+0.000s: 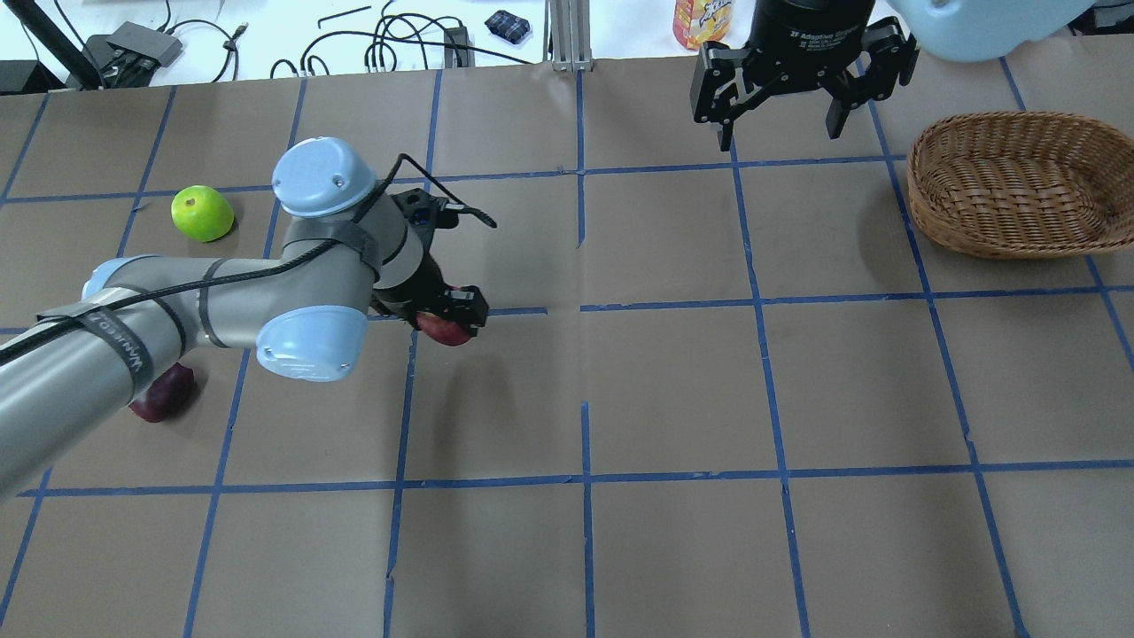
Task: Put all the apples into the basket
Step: 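Carry the red apple to the table center and release it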
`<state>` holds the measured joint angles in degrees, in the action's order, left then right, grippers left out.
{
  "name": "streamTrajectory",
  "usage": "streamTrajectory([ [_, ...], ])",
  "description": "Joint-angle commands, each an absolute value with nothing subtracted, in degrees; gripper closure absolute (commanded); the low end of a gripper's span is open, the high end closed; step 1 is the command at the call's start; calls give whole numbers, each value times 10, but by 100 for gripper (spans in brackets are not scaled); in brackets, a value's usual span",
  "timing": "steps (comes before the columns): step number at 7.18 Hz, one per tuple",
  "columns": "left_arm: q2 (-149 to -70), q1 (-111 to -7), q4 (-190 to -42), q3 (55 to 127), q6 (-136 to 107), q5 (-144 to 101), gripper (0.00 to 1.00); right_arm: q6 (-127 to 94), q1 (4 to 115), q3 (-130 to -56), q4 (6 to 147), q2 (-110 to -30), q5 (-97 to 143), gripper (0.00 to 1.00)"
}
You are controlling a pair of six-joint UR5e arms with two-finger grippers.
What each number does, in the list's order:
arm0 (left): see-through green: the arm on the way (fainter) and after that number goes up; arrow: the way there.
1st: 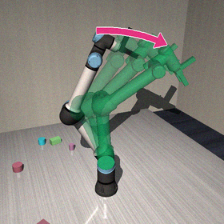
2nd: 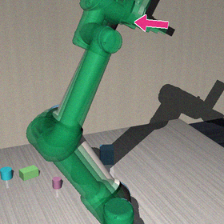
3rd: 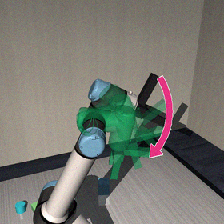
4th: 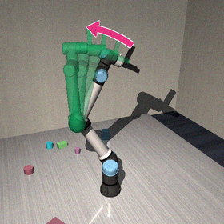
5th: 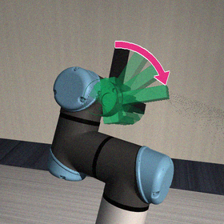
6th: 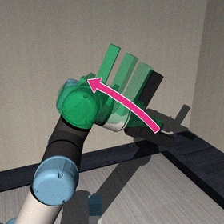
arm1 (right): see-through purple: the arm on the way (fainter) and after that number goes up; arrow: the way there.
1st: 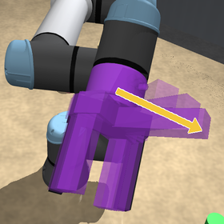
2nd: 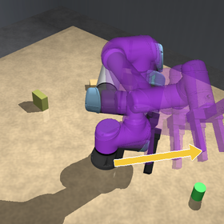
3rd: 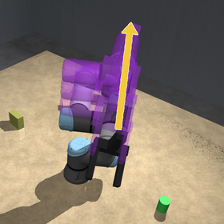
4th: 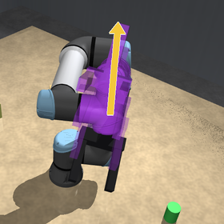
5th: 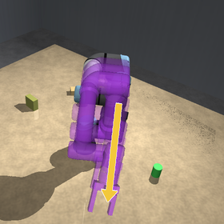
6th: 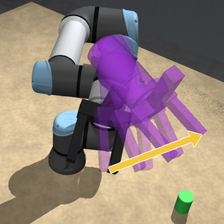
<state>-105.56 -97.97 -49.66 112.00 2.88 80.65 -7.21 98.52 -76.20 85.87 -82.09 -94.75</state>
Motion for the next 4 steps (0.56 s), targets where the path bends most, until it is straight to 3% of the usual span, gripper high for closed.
streamTrajectory([
  [1, -1115, -1060, -449, 1060, -46, 758, 81, -72, 985, -763, 859, -821, -947, 0],
  [2, -1139, -1102, -433, 1054, -67, 765, 80, -72, 985, -763, 859, -821, -947, 0],
  [3, -1163, -1107, -392, 1056, -92, 767, 56, -72, 985, -763, 859, -821, -947, 0],
  [4, -1186, -1108, -386, 1053, -104, 766, 7, -72, 985, -762, 859, -821, -947, 0],
])
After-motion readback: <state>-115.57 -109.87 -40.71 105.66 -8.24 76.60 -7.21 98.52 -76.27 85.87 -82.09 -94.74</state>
